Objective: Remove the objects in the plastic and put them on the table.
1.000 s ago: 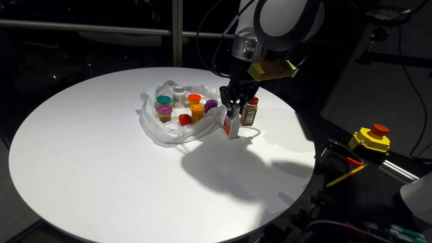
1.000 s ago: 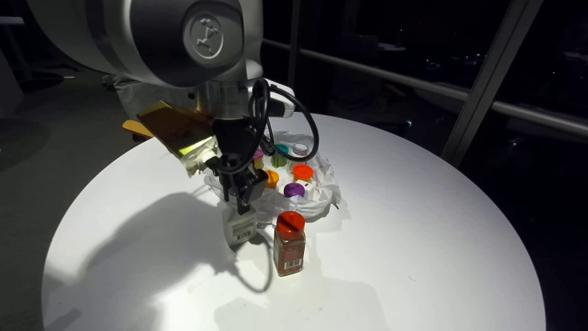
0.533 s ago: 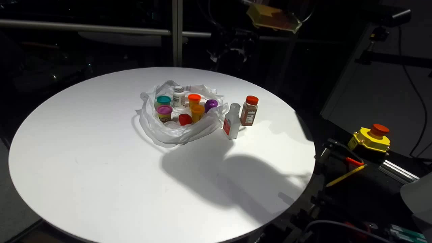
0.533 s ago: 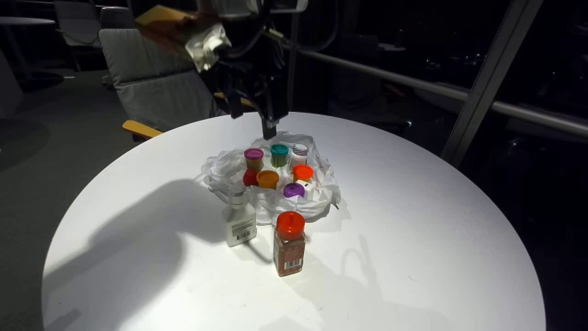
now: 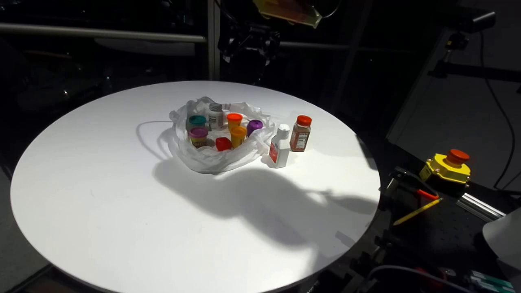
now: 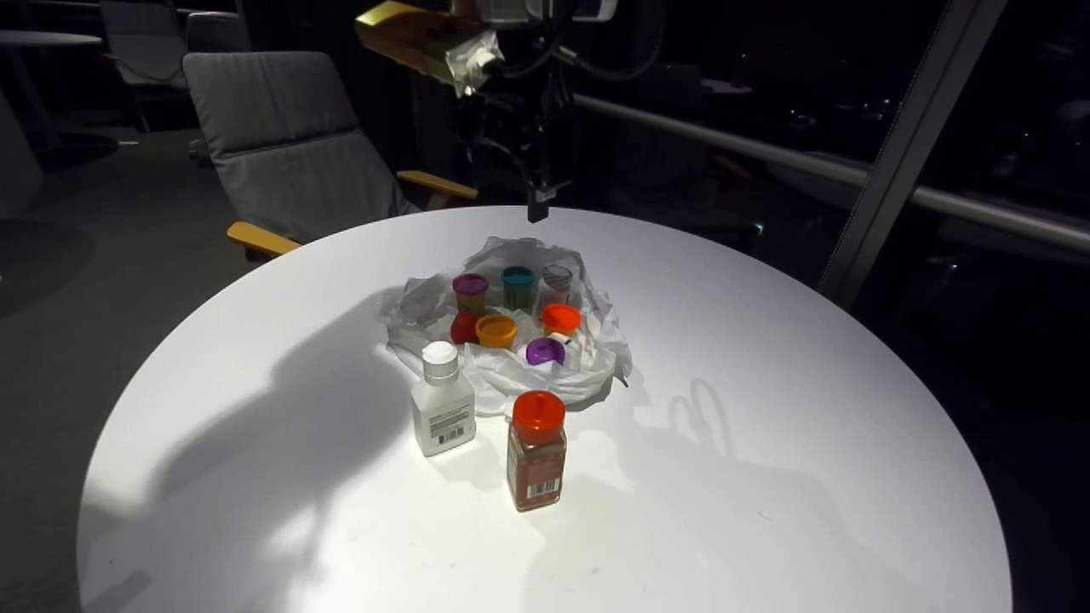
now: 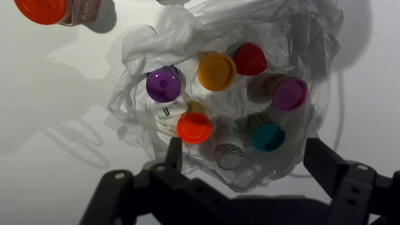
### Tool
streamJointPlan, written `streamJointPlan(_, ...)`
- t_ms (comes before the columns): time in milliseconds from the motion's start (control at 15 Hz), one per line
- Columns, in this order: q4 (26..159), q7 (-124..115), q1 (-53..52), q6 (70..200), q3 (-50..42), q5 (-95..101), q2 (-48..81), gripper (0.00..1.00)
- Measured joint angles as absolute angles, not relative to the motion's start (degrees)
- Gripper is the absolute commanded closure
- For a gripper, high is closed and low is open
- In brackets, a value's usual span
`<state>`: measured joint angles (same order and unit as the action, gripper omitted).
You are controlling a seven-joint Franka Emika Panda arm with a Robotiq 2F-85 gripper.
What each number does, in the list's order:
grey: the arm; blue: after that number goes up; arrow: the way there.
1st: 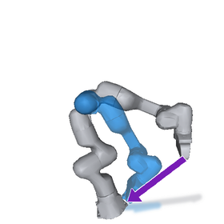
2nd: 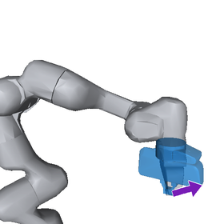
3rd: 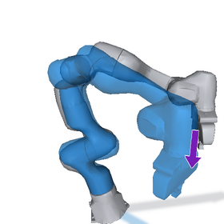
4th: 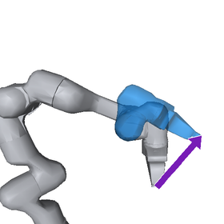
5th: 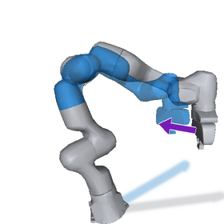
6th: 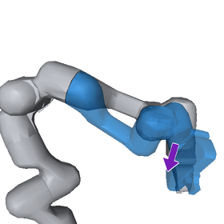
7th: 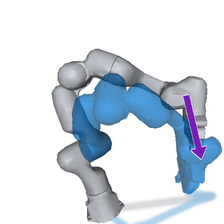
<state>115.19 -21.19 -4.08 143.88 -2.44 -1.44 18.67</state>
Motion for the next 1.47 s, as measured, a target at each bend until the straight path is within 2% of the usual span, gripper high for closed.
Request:
streamJointPlan(733, 86.5, -21.1, -0.5, 131.4, -2.8, -3.8, 43.1, 0.00)
streamJointPlan(1467, 68.3, -17.3, 1.5, 120.5, 0.2, -8.5, 53.1, 0.00)
